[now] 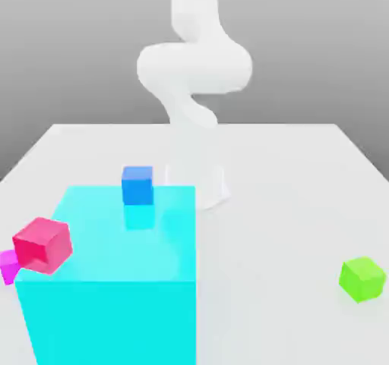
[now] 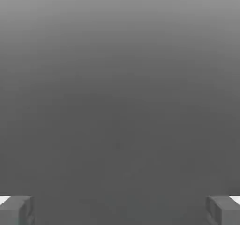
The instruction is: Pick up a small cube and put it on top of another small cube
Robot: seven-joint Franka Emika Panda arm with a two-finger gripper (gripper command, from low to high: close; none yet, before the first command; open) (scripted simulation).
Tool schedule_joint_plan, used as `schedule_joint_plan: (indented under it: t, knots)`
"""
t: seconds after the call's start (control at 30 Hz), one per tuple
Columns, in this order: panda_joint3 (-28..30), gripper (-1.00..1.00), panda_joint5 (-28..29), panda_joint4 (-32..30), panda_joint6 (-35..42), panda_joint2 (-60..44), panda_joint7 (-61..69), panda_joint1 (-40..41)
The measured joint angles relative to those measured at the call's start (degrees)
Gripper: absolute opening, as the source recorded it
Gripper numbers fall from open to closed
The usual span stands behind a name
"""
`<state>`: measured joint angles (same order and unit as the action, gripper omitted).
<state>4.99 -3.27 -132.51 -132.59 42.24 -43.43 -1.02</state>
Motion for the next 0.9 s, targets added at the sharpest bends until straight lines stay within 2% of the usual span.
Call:
schedule_joint_plan:
  t: [0.37, 0.53, 0.7, 0.9]
  knots:
    - [24.58, 0.00, -20.98, -3.75, -4.14, -21.27, 13.83, -3.91]
    - [33.21, 0.00, -31.93, -5.31, -5.52, -31.59, 21.08, -3.06]
    - [35.98, 0.00, -38.64, -6.28, -6.41, -41.91, 23.24, -1.46]
    - [36.59, 0.00, -40.93, -7.61, -9.38, -51.79, 21.00, 0.18]
